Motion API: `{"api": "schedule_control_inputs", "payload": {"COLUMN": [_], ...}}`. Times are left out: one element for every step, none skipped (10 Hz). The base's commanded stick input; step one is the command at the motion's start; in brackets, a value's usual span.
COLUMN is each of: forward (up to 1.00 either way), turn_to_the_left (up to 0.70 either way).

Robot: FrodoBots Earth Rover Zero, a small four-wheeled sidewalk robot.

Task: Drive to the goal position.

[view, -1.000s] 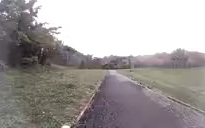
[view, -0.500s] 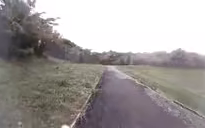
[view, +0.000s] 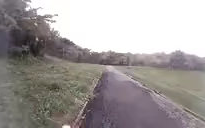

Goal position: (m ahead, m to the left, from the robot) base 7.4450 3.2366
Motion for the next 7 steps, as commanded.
{"api": "schedule_control_inputs", "payload": {"forward": [0.7,0.7,0.7,0.7,0.7,0.7,0.7], "turn_to_the_left": [0.0,0.0,0.0,0.0,0.0,0.0,0.0]}}
